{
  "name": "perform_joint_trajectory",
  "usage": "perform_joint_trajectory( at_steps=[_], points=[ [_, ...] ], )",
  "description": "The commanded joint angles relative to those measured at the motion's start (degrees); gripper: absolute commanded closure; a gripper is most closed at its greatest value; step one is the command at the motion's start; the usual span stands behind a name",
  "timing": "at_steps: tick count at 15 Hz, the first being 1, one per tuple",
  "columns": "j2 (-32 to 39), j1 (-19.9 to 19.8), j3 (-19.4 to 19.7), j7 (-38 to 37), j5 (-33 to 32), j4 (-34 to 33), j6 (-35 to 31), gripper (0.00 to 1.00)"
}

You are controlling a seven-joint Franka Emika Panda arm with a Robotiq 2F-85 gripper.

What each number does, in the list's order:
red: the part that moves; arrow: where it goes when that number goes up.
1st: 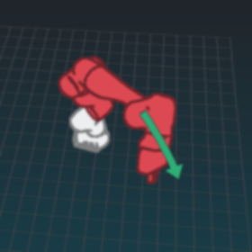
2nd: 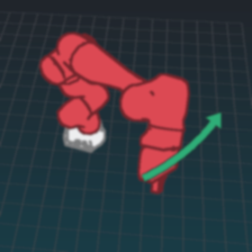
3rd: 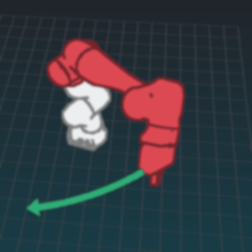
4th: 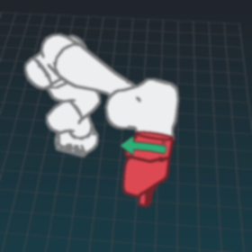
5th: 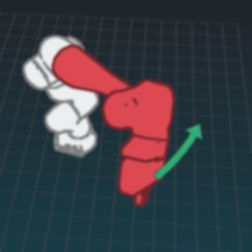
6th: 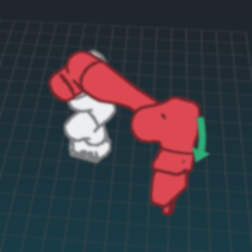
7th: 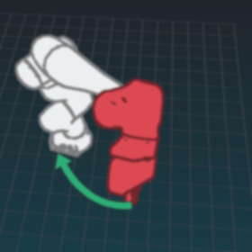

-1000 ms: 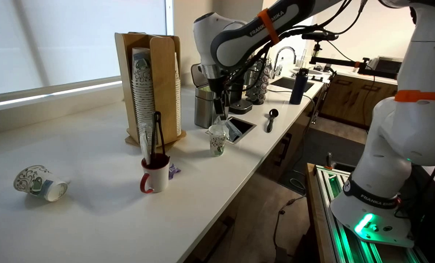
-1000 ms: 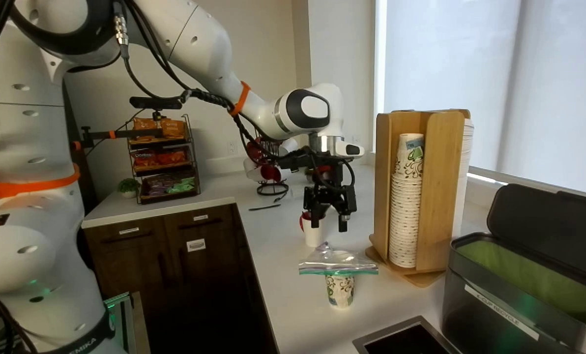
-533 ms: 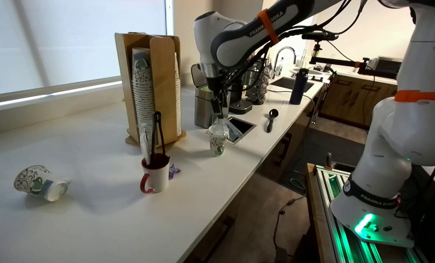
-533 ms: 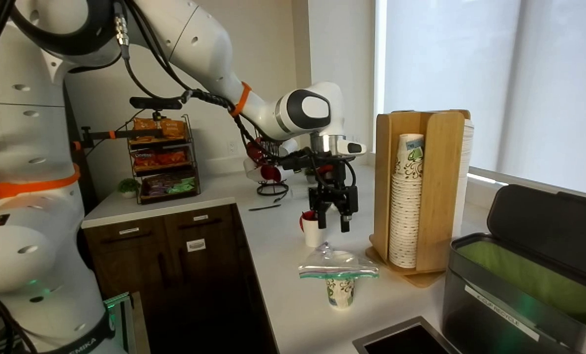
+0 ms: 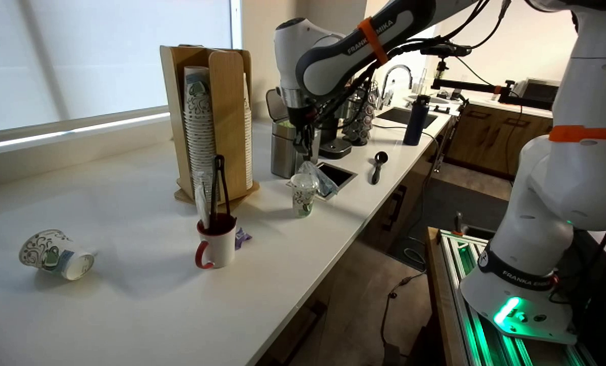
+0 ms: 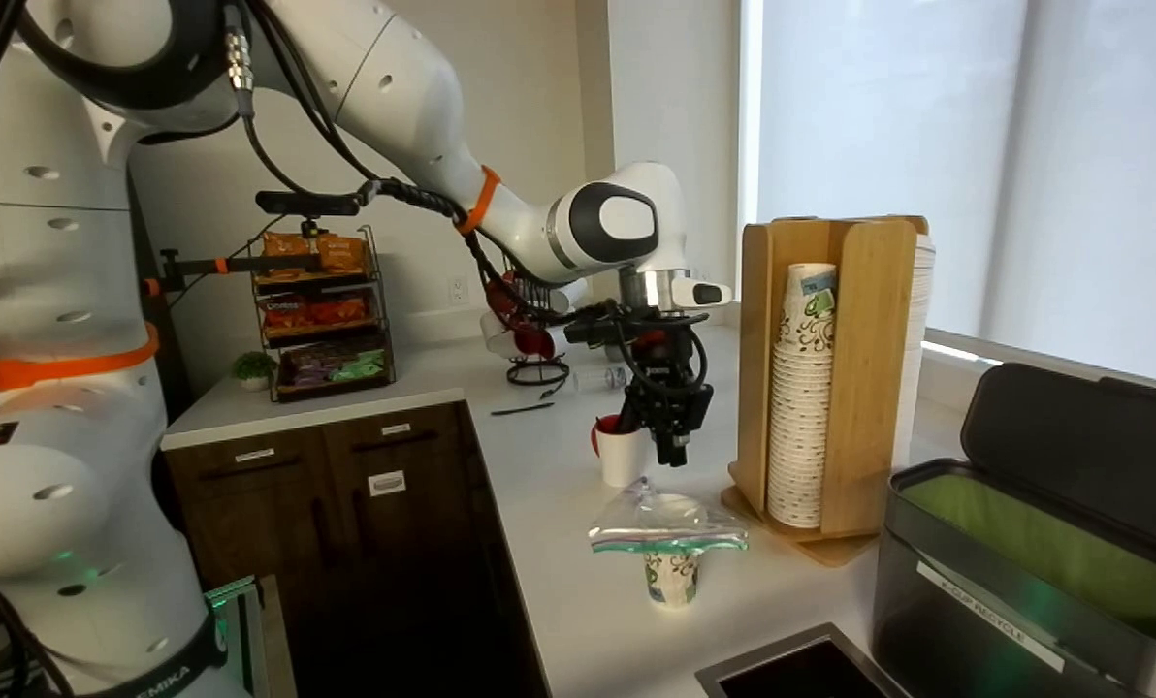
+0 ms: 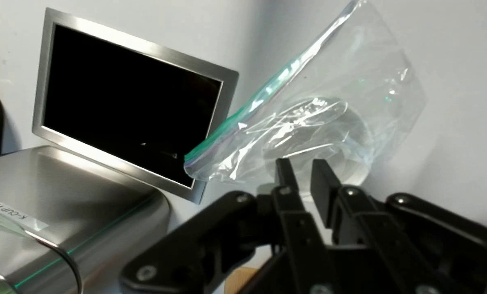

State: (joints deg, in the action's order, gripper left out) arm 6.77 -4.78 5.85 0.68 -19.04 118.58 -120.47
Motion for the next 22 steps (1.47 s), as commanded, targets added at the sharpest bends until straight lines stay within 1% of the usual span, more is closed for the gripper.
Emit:
perform_joint_trajectory(
  at_steps=[1, 6, 11, 14, 19, 22],
  points=[
    [-0.38, 0.05, 0.08, -1.08, -1.07, 1.59, -1.69, 1.00],
    [0.68, -0.02, 0.09, -0.68, -0.89, 0.99, -1.00, 1.00],
    [6.40, -0.53, 0.13, 1.51, 0.98, -1.75, -0.64, 1.00],
    [10.99, -0.59, 0.08, 2.34, 0.87, -4.71, -0.47, 1.00],
    [16.54, 0.72, -0.24, 1.87, -0.74, -8.90, 0.49, 1.00],
    [18.79, 2.75, -0.50, -0.22, -2.09, -10.03, 0.90, 1.00]
  ],
)
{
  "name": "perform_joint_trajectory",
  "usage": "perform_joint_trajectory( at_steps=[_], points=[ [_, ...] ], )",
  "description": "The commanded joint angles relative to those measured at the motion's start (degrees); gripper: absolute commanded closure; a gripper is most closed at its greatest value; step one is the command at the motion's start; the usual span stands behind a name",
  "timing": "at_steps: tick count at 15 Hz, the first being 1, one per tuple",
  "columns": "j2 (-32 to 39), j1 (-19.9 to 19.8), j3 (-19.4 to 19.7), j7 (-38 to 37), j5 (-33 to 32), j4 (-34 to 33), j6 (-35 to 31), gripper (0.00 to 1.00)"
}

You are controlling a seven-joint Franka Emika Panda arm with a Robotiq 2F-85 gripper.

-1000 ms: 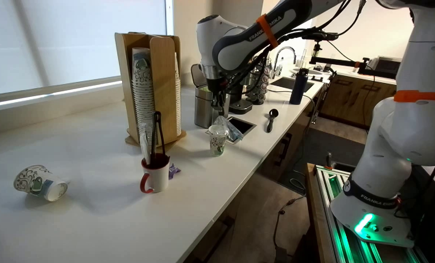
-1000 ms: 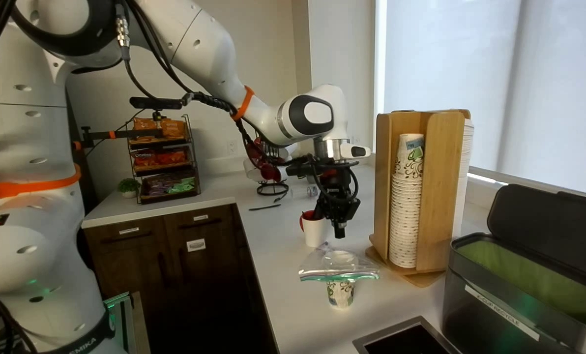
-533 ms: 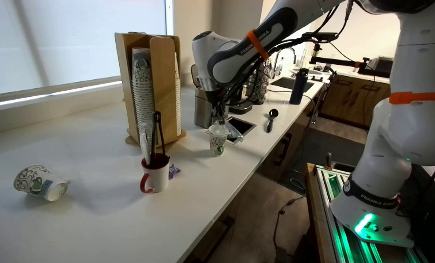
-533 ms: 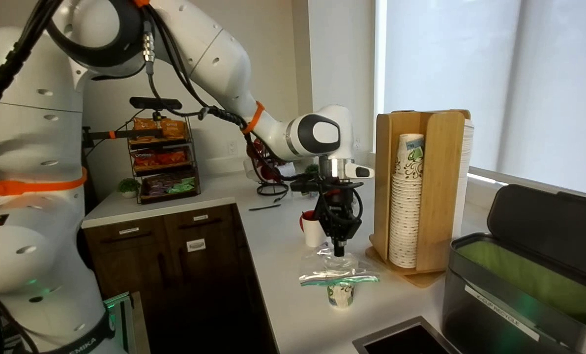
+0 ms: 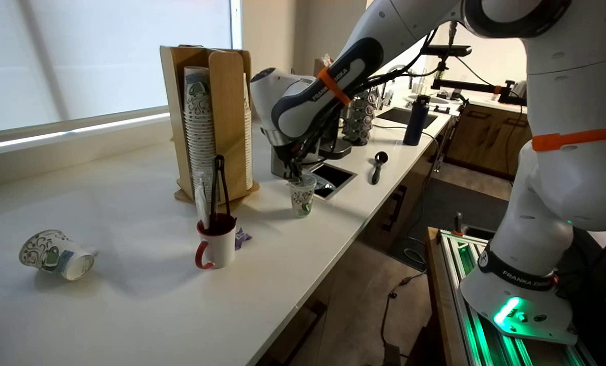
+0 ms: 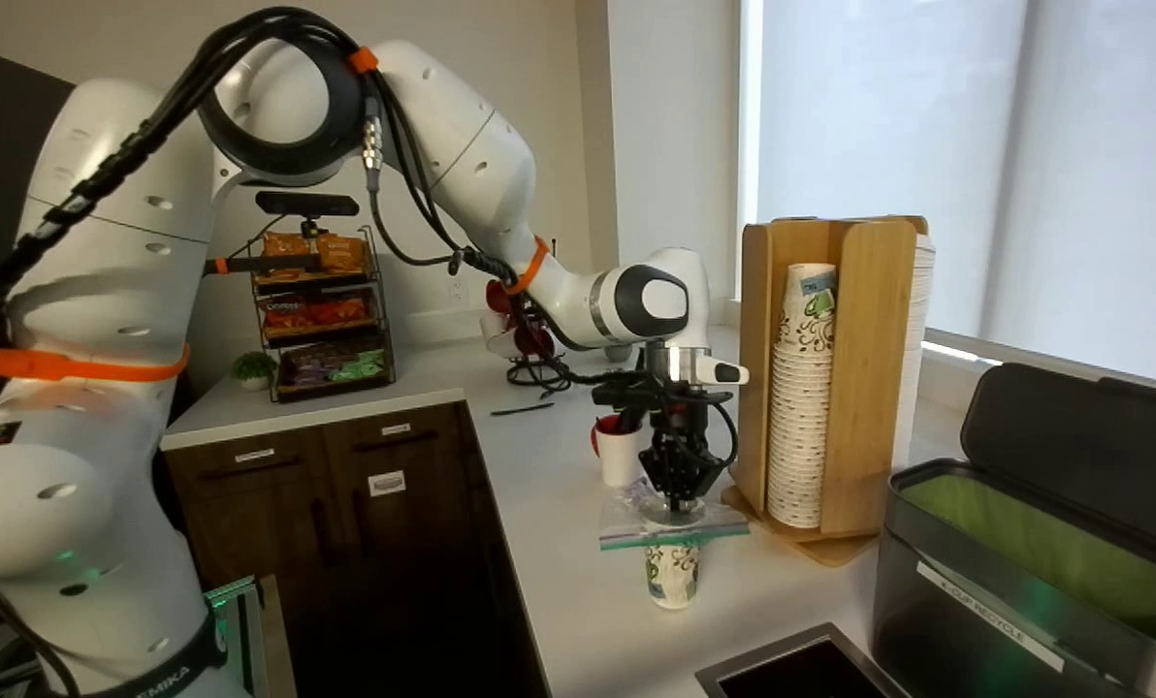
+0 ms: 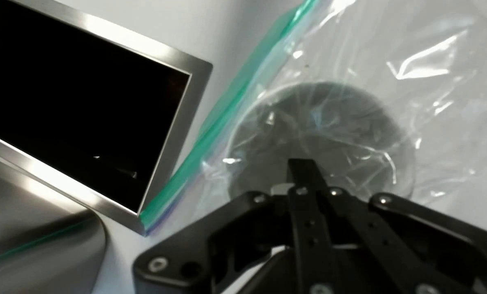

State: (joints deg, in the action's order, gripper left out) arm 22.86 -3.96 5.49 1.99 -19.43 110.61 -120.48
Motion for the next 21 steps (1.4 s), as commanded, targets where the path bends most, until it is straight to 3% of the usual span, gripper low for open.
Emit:
perform_joint_trajectory(
  at_steps=[1, 7, 14, 21],
  points=[
    [3.25, 2.70, -0.20, -2.16, -2.23, -2.30, 1.05, 1.00],
    [2.63, 4.59, -0.18, -3.35, -2.36, -0.44, 2.09, 1.00],
    [1.29, 4.07, 2.24, -6.40, -5.07, 1.13, 8.16, 1.00],
    [-2.58, 3.83, 2.38, -8.32, -6.66, 4.23, 8.41, 1.00]
  ],
)
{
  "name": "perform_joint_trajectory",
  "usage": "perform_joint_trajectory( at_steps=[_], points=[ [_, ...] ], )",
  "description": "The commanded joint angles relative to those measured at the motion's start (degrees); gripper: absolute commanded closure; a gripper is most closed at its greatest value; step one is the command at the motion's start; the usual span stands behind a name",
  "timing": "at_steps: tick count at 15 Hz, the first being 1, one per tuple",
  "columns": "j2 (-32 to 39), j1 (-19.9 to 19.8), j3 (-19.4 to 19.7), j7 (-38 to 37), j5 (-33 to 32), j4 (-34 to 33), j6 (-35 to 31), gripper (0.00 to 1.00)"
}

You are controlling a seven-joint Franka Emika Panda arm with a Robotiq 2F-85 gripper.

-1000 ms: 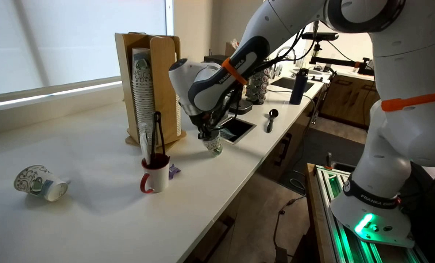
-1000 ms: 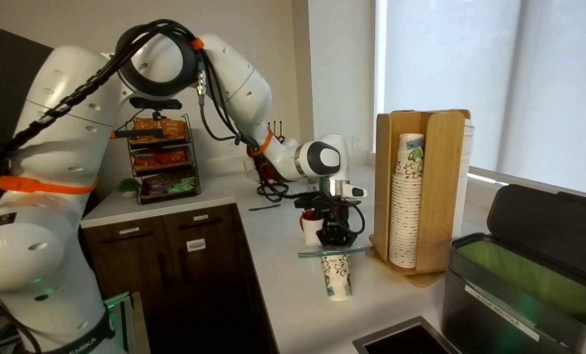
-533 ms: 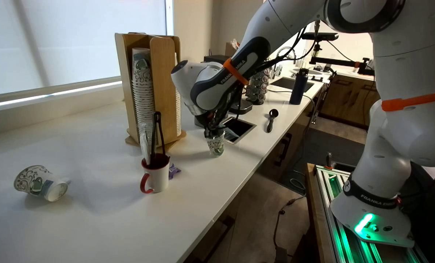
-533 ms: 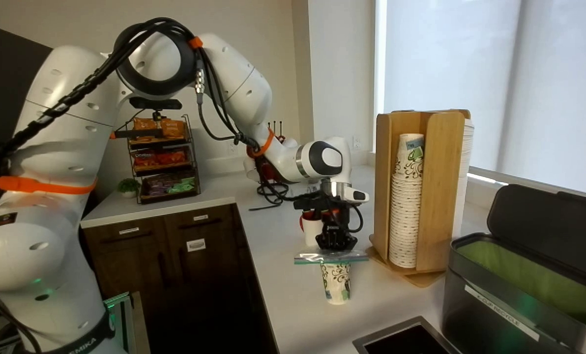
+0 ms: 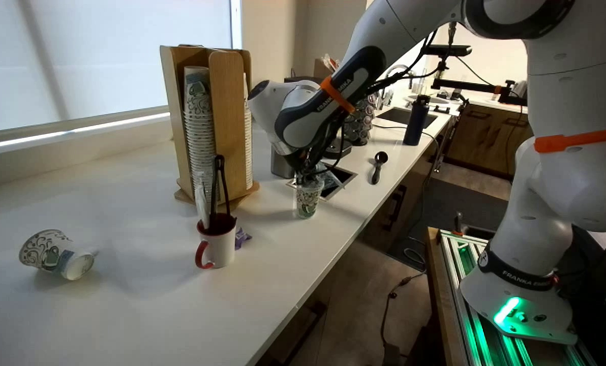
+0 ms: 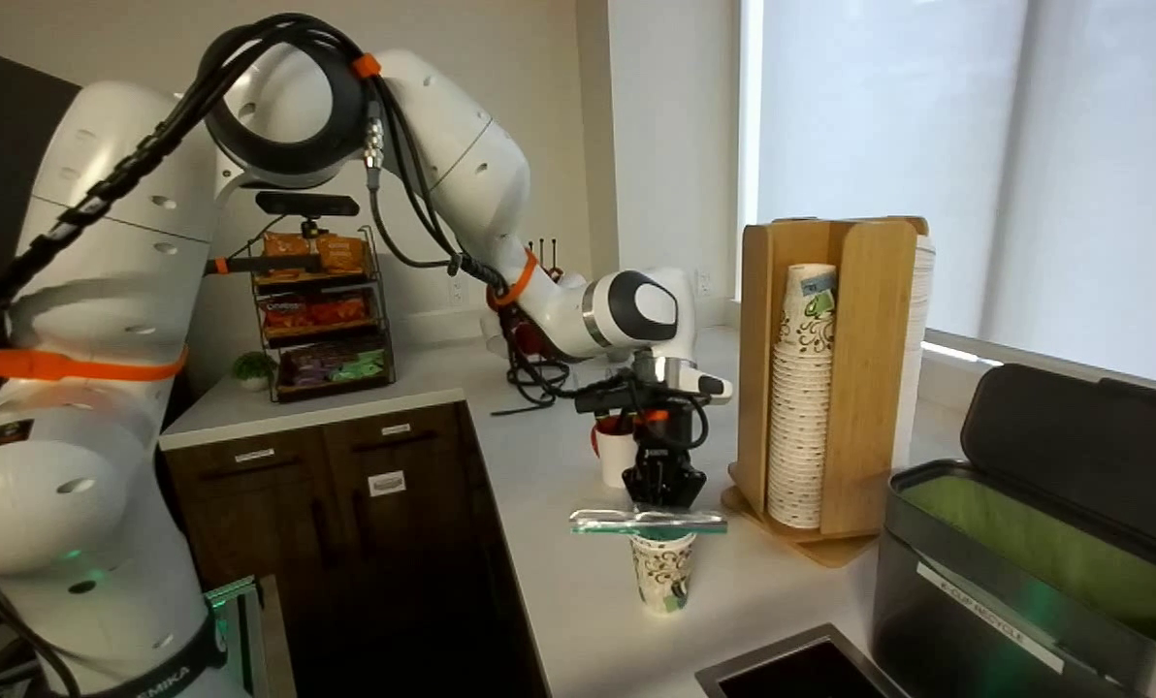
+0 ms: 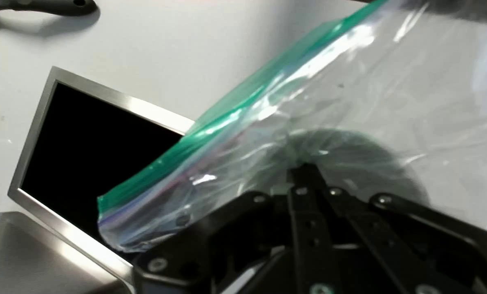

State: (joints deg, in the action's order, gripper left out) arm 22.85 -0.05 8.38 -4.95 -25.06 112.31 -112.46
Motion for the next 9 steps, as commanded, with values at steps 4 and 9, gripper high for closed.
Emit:
perform_joint_trajectory(
  at_steps=[4, 9],
  points=[
    [-0.77, -0.70, -0.73, -0.74, -0.35, 0.33, -0.58, 1.00],
    [1.22, -0.23, -0.96, -1.63, -1.14, -0.88, -3.01, 1.00]
  ],
)
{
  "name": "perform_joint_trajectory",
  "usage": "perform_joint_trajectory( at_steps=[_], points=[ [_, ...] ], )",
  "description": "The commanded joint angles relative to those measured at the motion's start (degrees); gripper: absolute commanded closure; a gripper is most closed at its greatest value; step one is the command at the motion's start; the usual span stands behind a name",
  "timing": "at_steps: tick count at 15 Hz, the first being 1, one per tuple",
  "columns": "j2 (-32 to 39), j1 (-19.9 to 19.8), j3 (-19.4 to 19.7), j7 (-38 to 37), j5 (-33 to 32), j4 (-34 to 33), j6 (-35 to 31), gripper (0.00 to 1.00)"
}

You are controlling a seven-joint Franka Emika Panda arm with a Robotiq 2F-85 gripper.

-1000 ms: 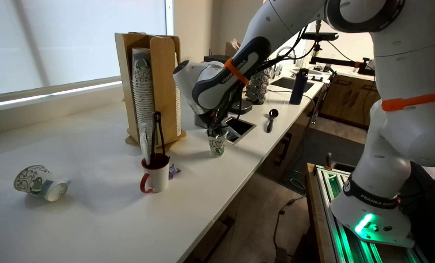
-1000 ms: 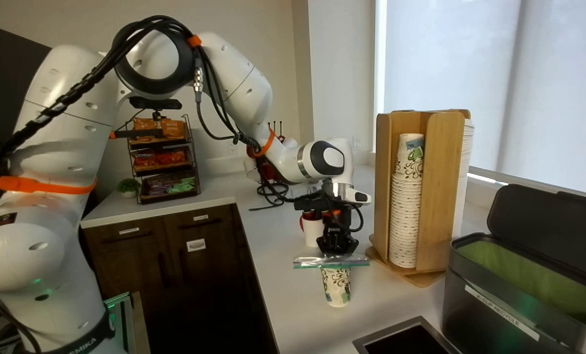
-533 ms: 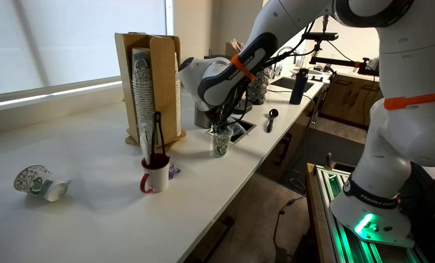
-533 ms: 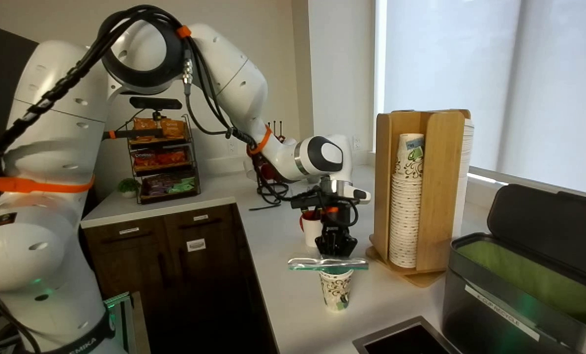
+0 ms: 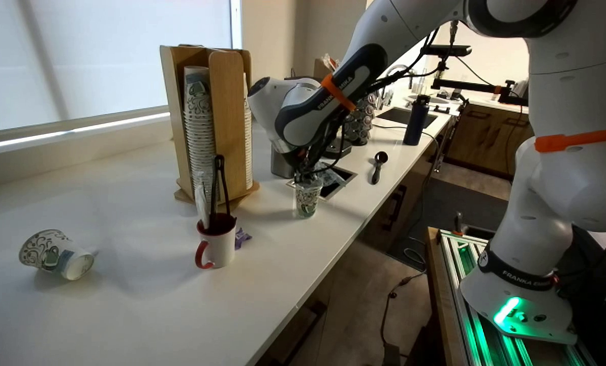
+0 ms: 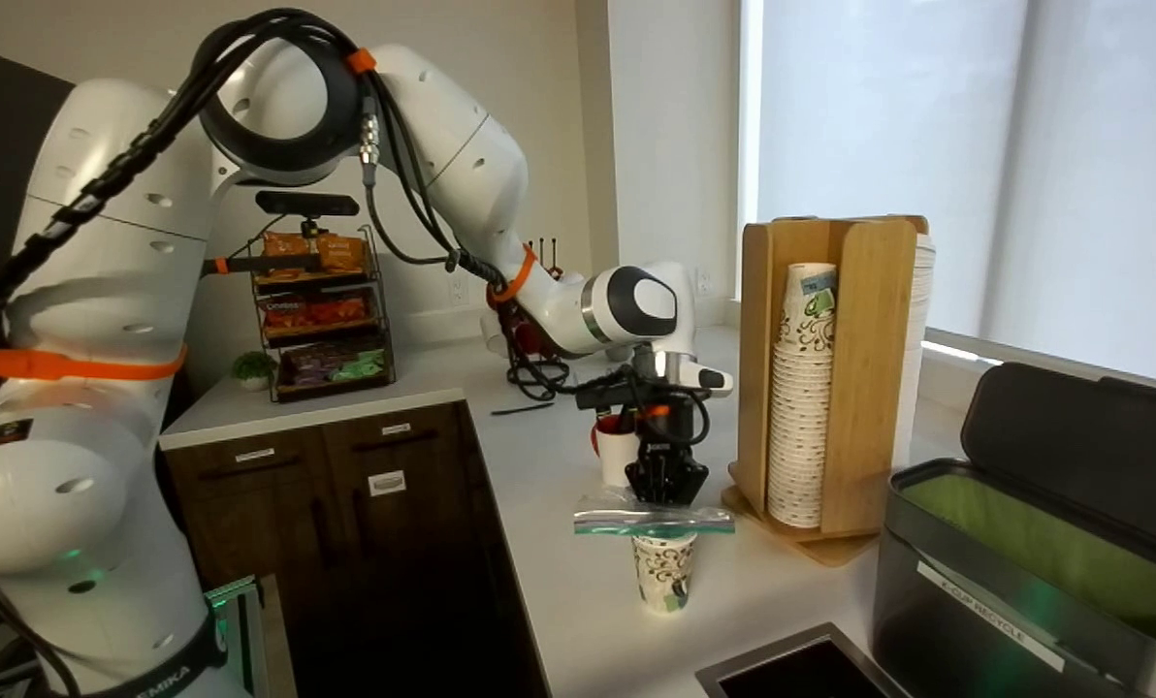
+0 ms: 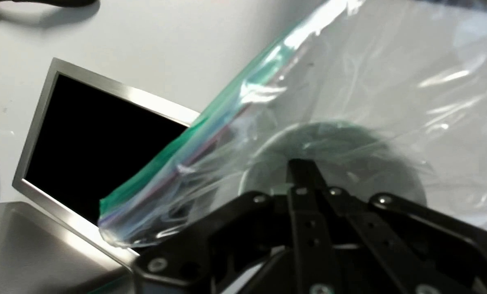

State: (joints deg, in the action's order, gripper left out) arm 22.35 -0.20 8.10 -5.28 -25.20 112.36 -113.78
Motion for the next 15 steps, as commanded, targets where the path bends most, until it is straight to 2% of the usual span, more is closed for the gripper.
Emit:
perform_joint_trajectory(
  at_steps=[1, 10, 15],
  points=[
    [2.14, 0.02, -0.96, -0.84, -1.02, -1.10, -2.09, 1.00],
    [-1.19, 0.24, -1.45, -0.46, -1.66, 2.24, -8.26, 1.00],
    [-6.23, -0.52, -1.23, 0.42, -1.29, 5.71, -9.88, 1.00]
  ],
)
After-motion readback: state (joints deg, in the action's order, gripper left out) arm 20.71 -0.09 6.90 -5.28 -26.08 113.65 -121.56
